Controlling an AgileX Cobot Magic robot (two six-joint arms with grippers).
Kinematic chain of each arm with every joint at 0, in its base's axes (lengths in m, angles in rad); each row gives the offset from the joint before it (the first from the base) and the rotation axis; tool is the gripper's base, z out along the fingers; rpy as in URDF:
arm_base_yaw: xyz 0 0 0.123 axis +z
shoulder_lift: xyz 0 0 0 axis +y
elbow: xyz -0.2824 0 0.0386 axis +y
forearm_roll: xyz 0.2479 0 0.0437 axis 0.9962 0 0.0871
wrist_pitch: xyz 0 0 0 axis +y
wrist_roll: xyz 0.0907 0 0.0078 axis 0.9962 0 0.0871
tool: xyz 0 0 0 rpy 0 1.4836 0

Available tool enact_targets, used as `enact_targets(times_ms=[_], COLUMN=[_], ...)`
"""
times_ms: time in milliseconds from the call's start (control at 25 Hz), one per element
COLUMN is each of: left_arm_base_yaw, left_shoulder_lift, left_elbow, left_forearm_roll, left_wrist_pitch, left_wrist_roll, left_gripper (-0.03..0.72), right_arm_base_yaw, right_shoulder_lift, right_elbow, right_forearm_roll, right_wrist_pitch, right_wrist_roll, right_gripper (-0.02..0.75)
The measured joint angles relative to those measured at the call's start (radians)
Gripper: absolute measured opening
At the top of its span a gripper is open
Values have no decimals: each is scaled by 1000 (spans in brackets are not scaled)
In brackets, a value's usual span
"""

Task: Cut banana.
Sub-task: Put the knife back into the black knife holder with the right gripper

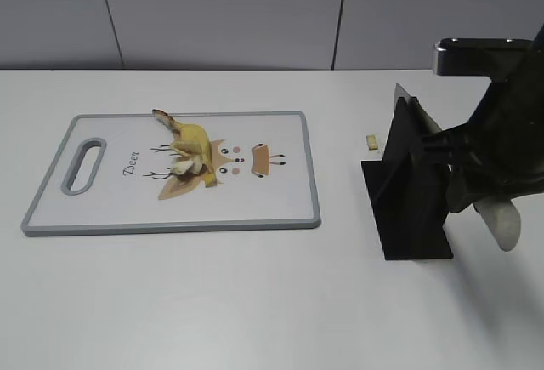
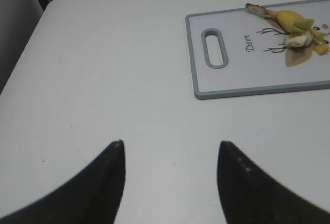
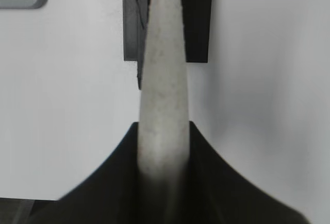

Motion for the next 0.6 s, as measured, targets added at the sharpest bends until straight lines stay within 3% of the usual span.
enact_targets(times_ms=[280,600], left_arm_base_yaw=[0,0], left_shoulder_lift=[0,0], left_elbow=[0,0], left_forearm_roll=[0,0], left_wrist_pitch=[0,0], left_wrist_roll=[0,0], left_gripper=[537,537], right_arm_base_yaw=[0,0], right_shoulder_lift=[0,0], right_elbow=[0,0], right_forearm_roll=[11,22], right_wrist_pitch=[14,13], right_wrist_roll=[-8,-53], right_gripper=[201,540])
